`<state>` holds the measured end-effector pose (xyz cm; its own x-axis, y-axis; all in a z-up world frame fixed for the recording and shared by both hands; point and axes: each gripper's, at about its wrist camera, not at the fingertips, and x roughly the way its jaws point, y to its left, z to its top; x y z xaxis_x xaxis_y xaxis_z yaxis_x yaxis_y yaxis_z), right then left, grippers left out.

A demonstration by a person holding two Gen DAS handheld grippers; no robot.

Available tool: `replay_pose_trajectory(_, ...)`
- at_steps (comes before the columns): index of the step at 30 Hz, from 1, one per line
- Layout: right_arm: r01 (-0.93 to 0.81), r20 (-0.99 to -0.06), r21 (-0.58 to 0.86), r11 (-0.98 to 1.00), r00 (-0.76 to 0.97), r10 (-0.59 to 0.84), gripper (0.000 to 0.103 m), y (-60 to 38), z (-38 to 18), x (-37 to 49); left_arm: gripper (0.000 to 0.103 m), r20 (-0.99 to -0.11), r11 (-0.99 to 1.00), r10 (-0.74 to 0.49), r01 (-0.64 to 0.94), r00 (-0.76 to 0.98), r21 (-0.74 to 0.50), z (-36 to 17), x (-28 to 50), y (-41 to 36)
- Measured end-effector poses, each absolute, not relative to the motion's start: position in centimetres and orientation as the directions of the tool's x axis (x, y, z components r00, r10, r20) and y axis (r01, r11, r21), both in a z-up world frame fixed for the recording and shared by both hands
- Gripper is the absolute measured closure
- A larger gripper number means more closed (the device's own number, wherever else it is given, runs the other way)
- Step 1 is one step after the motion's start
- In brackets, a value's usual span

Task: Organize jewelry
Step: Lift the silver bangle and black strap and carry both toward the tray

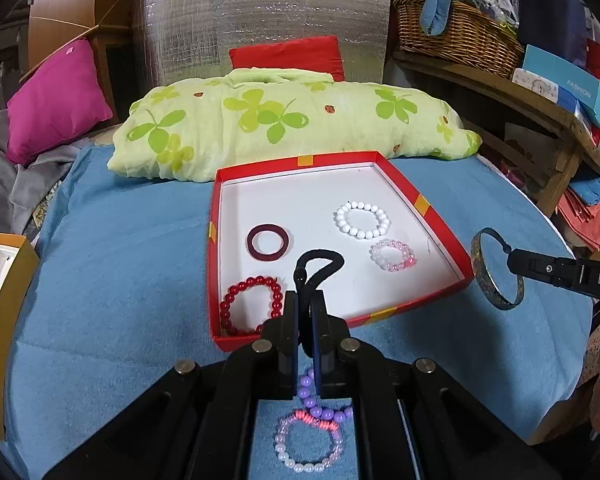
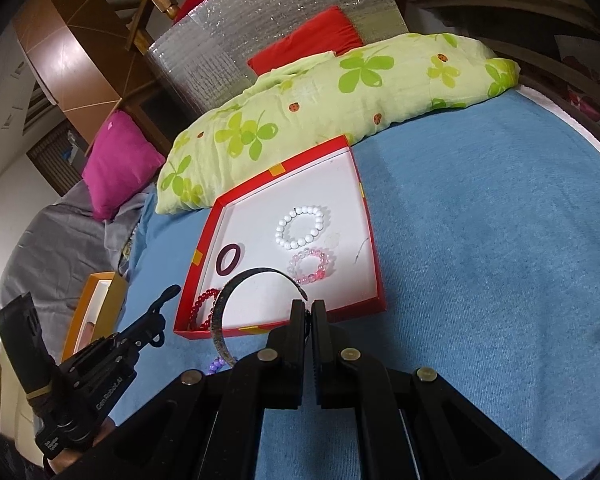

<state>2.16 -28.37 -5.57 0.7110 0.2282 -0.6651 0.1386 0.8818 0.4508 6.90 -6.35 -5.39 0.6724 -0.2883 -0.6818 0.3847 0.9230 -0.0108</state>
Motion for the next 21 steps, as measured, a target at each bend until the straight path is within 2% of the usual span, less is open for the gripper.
replay_pose_trajectory(21,0.175,-0.642,0.45,0.876,0.745,0.181,0.099,-29.7,-4.9,4.8,0.097,-0.683,0.918,-0.308,0.395,0.662,-0.032,-5.7,10.0,-8.4)
